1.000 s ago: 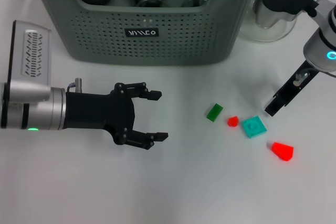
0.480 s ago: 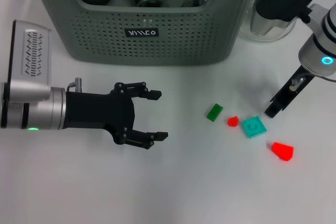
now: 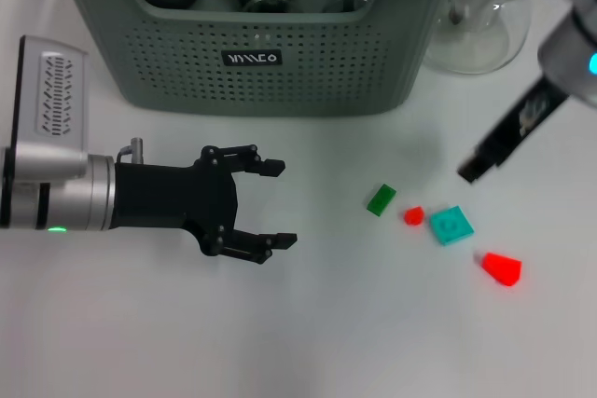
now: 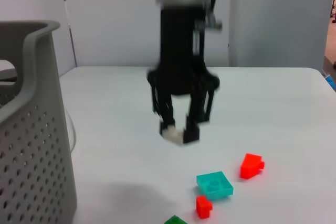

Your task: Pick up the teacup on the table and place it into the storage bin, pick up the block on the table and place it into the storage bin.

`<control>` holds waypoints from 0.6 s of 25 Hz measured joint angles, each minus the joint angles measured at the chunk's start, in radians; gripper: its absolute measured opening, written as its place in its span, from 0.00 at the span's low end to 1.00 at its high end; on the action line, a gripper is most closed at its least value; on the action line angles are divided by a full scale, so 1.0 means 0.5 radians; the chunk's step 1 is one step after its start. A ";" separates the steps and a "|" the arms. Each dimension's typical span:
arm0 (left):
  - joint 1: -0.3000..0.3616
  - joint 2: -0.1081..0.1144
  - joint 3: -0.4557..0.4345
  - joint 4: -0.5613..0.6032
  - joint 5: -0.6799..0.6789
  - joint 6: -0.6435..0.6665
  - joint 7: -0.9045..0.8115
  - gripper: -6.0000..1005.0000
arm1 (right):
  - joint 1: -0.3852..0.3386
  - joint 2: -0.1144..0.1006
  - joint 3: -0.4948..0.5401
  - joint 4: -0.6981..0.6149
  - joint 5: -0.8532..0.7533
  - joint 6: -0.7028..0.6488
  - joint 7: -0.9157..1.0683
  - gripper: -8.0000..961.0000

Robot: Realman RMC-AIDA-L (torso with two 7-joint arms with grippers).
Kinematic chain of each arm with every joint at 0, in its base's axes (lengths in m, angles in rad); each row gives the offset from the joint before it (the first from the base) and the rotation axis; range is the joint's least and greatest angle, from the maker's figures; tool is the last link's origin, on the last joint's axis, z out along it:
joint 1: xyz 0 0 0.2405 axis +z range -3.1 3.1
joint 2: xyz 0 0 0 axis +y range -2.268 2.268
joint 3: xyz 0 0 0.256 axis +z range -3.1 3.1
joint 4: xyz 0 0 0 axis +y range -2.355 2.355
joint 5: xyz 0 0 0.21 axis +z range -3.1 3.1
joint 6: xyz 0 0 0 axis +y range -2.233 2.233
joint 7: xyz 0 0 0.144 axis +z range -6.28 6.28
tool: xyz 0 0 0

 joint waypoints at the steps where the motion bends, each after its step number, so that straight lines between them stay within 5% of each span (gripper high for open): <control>1: 0.004 0.000 -0.002 0.001 0.000 -0.001 0.000 0.89 | -0.005 -0.001 0.013 -0.111 0.041 -0.085 0.008 0.45; 5: 0.006 0.000 -0.002 -0.001 0.000 -0.001 0.000 0.89 | 0.059 -0.006 0.122 -0.509 0.310 -0.359 0.044 0.45; 9: 0.007 0.000 -0.002 -0.002 -0.001 -0.001 0.000 0.89 | 0.240 -0.009 0.331 -0.615 0.707 -0.464 0.050 0.45; 15: -0.001 0.000 -0.001 -0.003 -0.008 -0.001 -0.019 0.89 | 0.491 -0.061 0.488 -0.421 0.716 -0.021 0.107 0.45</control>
